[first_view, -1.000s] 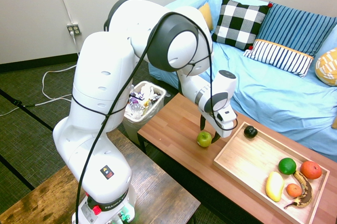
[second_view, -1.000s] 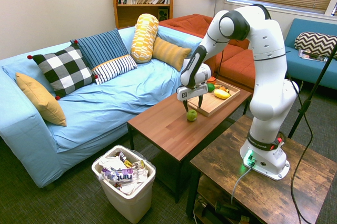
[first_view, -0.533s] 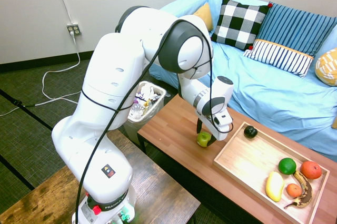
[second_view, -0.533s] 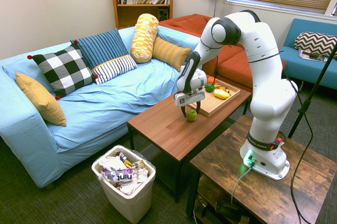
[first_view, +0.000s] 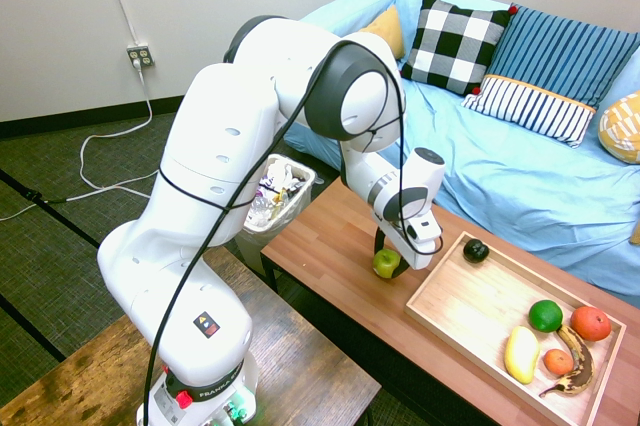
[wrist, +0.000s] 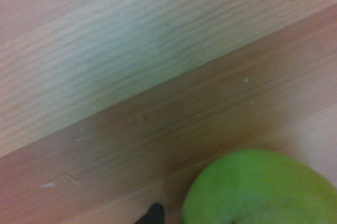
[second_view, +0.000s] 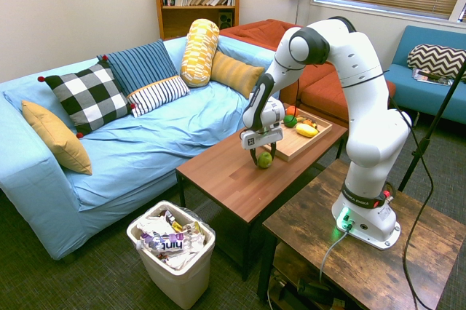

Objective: Put the apple in the tray

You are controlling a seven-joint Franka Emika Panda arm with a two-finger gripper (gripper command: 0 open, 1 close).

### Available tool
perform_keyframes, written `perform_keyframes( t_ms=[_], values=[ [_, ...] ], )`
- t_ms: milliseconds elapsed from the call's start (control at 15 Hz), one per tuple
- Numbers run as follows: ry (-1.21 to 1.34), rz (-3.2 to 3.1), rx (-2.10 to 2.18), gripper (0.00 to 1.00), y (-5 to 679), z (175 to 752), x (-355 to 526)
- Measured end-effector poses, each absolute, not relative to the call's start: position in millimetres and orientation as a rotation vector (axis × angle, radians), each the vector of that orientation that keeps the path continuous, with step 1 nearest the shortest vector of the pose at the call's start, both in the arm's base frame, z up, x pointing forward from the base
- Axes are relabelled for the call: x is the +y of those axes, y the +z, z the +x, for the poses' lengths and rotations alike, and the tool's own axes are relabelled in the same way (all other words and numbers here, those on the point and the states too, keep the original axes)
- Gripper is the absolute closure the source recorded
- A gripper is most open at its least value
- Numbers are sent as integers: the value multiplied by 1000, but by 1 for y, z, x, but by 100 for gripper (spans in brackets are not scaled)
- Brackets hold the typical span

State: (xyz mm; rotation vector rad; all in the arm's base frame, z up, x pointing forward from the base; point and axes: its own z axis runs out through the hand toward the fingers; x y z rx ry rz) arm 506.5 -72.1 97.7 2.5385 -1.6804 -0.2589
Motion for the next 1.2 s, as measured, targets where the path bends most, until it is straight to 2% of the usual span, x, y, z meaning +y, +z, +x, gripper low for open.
perform_keyframes(
  t_ms=[200,400,800,1200],
  values=[
    [-268,2549,-1685,100,102,508,-73],
    [-226,2564,-1714,100,137,517,-88],
    [-101,2487,-1896,100,227,519,-201],
    [-117,2394,-2012,100,195,527,-290]
  ],
)
